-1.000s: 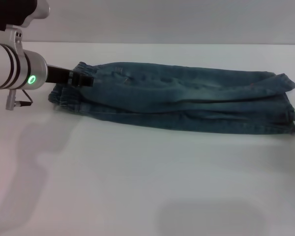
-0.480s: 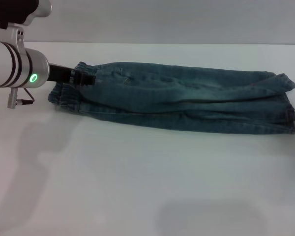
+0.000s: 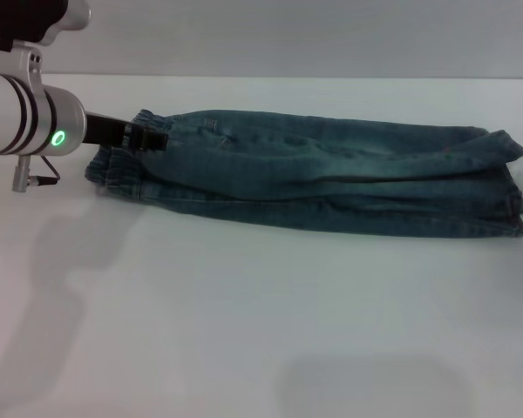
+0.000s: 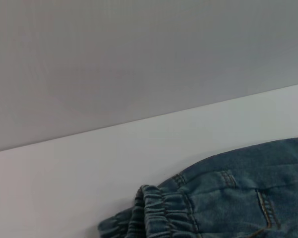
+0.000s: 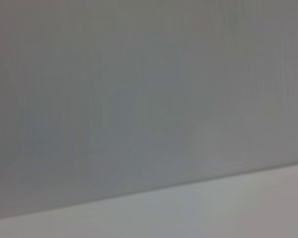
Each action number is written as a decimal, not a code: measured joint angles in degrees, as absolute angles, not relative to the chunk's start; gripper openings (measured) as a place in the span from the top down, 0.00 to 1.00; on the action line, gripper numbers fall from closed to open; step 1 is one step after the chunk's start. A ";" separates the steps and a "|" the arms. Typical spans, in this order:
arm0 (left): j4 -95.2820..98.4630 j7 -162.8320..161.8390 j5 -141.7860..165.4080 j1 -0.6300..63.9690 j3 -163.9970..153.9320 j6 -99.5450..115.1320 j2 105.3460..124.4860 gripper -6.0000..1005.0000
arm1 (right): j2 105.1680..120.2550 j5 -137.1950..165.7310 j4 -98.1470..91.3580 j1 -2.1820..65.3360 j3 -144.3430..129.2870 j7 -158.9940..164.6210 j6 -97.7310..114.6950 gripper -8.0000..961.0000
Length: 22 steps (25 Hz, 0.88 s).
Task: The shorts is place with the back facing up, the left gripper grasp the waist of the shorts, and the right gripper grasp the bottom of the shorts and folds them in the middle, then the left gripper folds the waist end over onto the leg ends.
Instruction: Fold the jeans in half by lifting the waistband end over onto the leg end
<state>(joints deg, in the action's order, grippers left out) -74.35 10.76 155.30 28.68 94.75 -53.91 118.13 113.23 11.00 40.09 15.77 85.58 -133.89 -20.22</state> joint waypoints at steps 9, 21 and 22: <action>-72.36 10.77 155.59 29.47 94.93 -53.12 118.17 0.27 | 112.29 14.20 40.41 17.58 86.05 -132.75 -22.13 0.99; -68.22 11.37 159.64 31.98 100.68 -55.21 117.69 0.24 | 118.67 24.82 47.57 5.76 84.22 -132.27 -30.52 0.99; -68.22 11.37 159.64 31.98 100.68 -55.21 117.69 0.24 | 118.67 24.87 48.24 4.90 84.09 -132.01 -30.59 0.99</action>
<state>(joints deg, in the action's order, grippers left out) -68.22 11.37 159.64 31.98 100.69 -55.21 117.69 118.67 24.87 48.24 4.90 84.09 -132.01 -30.59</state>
